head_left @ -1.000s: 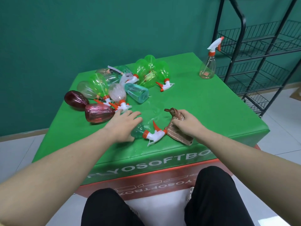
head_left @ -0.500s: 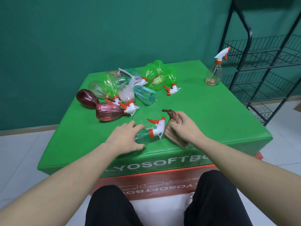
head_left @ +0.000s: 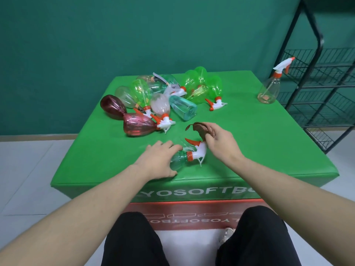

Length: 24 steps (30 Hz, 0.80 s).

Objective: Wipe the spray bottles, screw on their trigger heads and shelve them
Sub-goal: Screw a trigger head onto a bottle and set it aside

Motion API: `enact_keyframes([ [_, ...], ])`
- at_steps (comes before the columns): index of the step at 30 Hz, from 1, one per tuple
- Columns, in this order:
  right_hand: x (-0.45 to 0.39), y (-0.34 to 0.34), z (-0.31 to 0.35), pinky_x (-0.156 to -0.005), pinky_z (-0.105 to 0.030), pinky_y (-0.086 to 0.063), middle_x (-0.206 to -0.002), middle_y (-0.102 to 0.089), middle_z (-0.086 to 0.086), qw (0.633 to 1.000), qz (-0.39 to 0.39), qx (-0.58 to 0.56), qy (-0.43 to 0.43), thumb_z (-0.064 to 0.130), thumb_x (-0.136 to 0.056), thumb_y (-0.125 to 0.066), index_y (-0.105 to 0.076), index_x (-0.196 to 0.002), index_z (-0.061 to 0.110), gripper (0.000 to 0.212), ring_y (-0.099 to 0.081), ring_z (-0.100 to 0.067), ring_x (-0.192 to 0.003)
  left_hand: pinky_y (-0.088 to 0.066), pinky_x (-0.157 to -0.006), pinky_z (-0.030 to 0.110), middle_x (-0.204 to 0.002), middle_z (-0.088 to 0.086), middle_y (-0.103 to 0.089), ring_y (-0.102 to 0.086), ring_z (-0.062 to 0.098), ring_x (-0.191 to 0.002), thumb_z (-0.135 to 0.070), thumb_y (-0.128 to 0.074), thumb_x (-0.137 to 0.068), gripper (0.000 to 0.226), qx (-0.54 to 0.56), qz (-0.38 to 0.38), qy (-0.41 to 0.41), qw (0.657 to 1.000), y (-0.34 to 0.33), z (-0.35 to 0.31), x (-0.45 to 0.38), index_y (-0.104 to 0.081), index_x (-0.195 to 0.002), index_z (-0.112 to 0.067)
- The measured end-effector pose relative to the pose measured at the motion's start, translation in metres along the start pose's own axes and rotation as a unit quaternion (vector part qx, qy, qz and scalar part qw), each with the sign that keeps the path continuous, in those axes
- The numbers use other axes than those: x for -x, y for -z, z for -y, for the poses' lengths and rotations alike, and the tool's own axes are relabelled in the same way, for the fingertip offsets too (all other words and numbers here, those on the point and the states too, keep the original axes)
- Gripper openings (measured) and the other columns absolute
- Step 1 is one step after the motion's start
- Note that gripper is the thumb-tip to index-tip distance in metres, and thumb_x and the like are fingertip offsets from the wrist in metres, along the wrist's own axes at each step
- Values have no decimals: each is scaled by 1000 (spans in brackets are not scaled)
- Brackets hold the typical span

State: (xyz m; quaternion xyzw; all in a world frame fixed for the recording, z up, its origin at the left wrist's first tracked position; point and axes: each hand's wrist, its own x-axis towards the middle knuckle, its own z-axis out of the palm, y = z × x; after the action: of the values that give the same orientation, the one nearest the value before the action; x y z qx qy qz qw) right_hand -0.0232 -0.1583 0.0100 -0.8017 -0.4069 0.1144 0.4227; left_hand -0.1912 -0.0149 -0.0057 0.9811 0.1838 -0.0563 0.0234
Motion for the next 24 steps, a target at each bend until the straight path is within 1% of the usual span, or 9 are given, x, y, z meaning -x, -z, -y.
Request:
enact_keyframes([
  [2,-4,-3,3,-58,-9,-41,-109,-71,5,999,23,31,13,11,-99,-49,-59,-136,25,40,-60,3,-73,-43,-110,49,-147,-2,-49,-47,24,-130,-54,-77,-83,90,7,-6,-2,1000,-2,2,1,-32,-157,-29],
  [4,-5,-6,7,-77,-23,-52,-123,-70,3,992,82,87,43,13,-98,-48,-57,-139,25,44,-66,-13,-94,-43,-110,50,-148,-3,-49,-47,24,-130,-56,-77,-82,91,6,-14,-8,1000,-3,5,2,-31,-157,-28],
  [5,-5,-8,8,-89,-28,-52,-130,-67,1,985,110,120,58,14,-97,-49,-56,-141,24,46,-65,-18,-107,-43,-110,50,-148,-3,-49,-47,24,-130,-57,-76,-82,92,2,-19,-12,1000,-4,6,2,-31,-157,-28],
  [7,-6,-10,8,-105,-33,-45,-140,-61,-1,967,151,181,95,15,-96,-50,-55,-143,21,47,-57,-22,-126,-43,-110,50,-148,-3,-49,-46,24,-131,-58,-75,-83,92,-3,-24,-14,1000,-5,6,3,-31,-157,-27],
  [10,-8,-14,7,-118,-35,-34,-148,-55,-4,942,183,245,138,23,-93,-46,-51,-147,20,54,-45,-24,-140,-42,-111,50,-147,-2,-49,-46,24,-131,-58,-74,-83,90,-3,-29,-16,999,-6,6,4,-31,-156,-26],
  [12,-11,-15,4,-123,-38,-27,-155,-47,-3,924,204,284,155,32,-89,-37,-44,-152,20,64,-37,-24,-147,-42,-110,50,-146,-2,-50,-47,24,-129,-58,-73,-83,89,-3,-31,-20,999,-7,6,4,-32,-155,-25],
  [16,-13,-12,-1,-123,-43,-23,-164,-28,7,892,246,335,178,46,-92,-24,-32,-157,27,68,-23,-17,-153,-42,-111,48,-145,-2,-51,-48,24,-129,-58,-73,-84,88,-6,-30,-24,999,-6,6,2,-34,-154,-24],
  [20,-13,-1,-5,-123,-40,-24,-164,-26,11,881,272,339,188,48,-95,-22,-36,-156,30,65,-23,-13,-152,-43,-110,48,-146,-4,-52,-49,22,-129,-57,-76,-81,89,23,-32,-24,999,-6,9,-1,-36,-154,-26],
  [24,-10,20,-6,-124,-45,-20,-163,-27,15,854,281,384,211,52,-93,-11,-36,-154,36,68,-18,-14,-154,-43,-111,48,-147,-5,-53,-50,21,-130,-57,-78,-79,90,56,-34,-14,998,-7,13,-3,-37,-153,-27],
])
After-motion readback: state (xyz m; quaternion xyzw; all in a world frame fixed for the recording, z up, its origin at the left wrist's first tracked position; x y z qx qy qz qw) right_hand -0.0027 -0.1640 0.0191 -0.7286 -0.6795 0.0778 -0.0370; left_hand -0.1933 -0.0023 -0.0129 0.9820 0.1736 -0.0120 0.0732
